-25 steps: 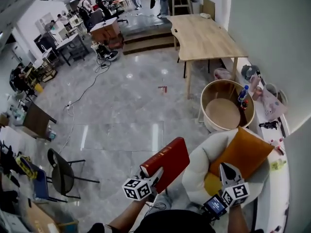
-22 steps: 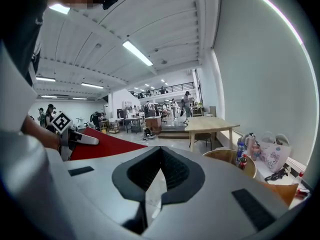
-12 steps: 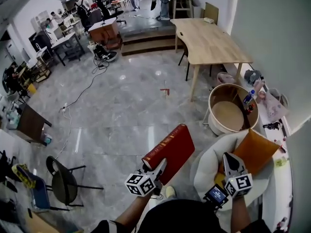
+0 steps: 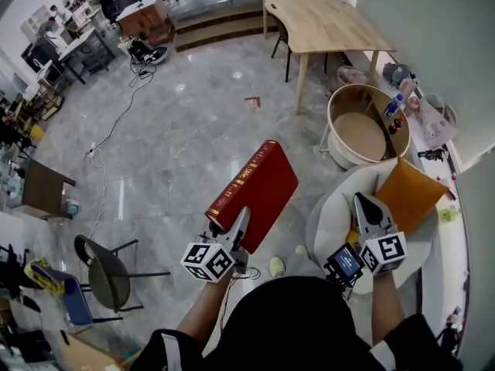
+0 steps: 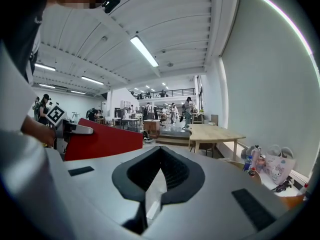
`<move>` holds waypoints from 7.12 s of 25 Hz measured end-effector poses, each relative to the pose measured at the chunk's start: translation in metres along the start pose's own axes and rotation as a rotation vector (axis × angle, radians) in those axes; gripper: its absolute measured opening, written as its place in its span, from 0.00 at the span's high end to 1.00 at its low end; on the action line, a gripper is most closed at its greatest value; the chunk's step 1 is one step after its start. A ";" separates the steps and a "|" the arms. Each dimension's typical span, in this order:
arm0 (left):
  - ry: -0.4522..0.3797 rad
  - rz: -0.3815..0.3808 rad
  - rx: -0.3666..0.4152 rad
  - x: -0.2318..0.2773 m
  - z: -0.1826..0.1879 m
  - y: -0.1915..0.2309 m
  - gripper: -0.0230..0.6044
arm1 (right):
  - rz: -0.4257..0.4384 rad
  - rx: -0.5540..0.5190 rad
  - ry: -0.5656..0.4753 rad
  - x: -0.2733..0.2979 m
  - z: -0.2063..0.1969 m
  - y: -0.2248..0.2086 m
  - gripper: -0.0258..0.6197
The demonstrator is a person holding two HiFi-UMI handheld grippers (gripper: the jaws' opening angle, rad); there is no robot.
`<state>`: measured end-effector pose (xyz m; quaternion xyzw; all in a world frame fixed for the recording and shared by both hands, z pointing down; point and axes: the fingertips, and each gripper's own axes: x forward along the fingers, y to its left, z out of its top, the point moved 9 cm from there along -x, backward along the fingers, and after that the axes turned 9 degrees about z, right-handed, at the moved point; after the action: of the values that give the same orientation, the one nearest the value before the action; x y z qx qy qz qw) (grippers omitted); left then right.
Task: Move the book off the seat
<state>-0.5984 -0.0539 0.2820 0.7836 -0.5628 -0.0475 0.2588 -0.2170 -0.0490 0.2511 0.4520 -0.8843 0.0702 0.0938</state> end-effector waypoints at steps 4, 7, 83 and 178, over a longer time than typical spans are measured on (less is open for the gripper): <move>0.013 -0.016 0.001 0.000 -0.001 0.001 0.56 | -0.024 0.009 -0.012 0.000 0.001 -0.002 0.94; 0.002 -0.012 0.003 0.004 0.004 0.003 0.56 | -0.030 -0.008 -0.018 0.005 0.006 -0.010 0.94; 0.448 -0.731 0.210 0.751 0.080 -0.185 0.56 | -0.731 0.240 0.019 0.175 0.044 -0.449 0.94; 0.696 -0.698 0.762 0.923 -0.123 -0.193 0.93 | -0.827 0.376 0.164 0.177 -0.047 -0.529 0.94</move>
<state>-0.0542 -0.8025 0.4993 0.9281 -0.1336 0.3333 0.0983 0.1161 -0.4859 0.3587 0.7689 -0.5915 0.2213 0.1000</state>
